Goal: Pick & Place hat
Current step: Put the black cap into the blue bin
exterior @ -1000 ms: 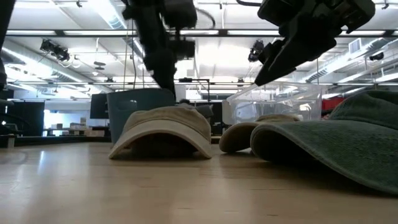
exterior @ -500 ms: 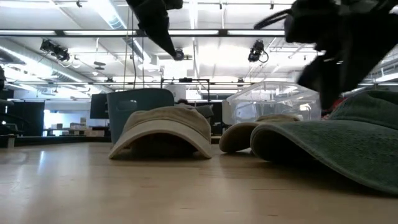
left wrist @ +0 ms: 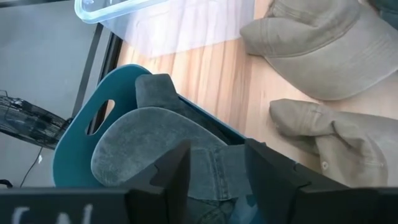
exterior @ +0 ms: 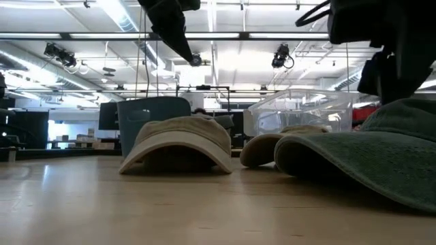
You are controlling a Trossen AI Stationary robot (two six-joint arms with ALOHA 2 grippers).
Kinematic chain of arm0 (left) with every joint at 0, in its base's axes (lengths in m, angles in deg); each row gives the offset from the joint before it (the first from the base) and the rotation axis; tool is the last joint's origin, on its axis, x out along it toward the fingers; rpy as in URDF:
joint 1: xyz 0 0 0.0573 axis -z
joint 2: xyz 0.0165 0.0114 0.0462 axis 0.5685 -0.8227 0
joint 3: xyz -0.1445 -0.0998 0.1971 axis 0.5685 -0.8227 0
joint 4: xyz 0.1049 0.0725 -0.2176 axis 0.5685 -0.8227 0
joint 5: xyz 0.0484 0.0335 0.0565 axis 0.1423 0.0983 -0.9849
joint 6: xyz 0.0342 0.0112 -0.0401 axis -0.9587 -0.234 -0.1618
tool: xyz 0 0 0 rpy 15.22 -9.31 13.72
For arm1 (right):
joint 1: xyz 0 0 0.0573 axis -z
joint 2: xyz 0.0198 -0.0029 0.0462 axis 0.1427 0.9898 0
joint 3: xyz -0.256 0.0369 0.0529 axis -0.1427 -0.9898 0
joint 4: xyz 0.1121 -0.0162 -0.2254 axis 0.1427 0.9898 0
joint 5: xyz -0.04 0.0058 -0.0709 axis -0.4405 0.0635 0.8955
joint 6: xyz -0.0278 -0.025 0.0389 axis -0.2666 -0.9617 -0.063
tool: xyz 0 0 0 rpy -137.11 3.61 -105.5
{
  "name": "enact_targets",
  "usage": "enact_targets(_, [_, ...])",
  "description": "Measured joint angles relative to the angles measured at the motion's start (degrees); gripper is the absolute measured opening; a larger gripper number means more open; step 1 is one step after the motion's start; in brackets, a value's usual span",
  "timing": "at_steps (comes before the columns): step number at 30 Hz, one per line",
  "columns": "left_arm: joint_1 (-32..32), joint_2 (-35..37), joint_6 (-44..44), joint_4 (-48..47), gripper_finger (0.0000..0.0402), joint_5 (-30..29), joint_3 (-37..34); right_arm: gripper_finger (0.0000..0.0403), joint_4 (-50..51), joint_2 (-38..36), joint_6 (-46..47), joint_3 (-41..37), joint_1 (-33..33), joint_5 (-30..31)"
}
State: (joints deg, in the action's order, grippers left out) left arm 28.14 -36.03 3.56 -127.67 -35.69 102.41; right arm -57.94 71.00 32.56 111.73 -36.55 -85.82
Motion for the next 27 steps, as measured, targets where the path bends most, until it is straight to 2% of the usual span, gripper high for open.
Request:
enact_targets(3, [0.0, 0.0, 0.4, 0.0, 0.0166, 0.0, 0.0, 0.0196, -0.5, 2.0, 1.9, 0.0, -1.1, 2.0])
enact_targets(12, [0.0, 0.0, 1.5, 0.1, 0.0167, 0.0, 0.0, 0.0187, -5.9, 10.0, 3.2, 0.0, -0.9, 1.5])
enact_targets(15, [0.0, 0.0, 1.5, 0.0, 0.0167, 0.0, 0.0, 0.0149, -5.5, 10.2, 2.7, 0.0, -0.7, 0.7])
enact_targets(20, [0.0, 0.0, 1.5, -0.1, 0.0167, 0.4, 0.0, 0.0026, -6.0, 8.8, 0.2, 0.0, -0.7, -3.0])
enact_targets(21, [0.3, 0.0, 1.5, -0.1, 0.0167, 1.3, 0.0, 0.0015, -5.9, 8.1, -0.8, 0.0, -0.7, -3.4])
enact_targets(24, [1.4, 0.0, 1.2, -0.1, 0.0167, 6.3, 0.0, 0.0017, -4.5, 5.3, -4.5, 1.0, -0.7, -3.6])
enact_targets(27, [3.6, 0.0, 1.1, 0.3, 0.0167, 12.3, 0.0, 0.0007, -2.1, 2.5, -12.7, 4.0, -0.7, -2.9])
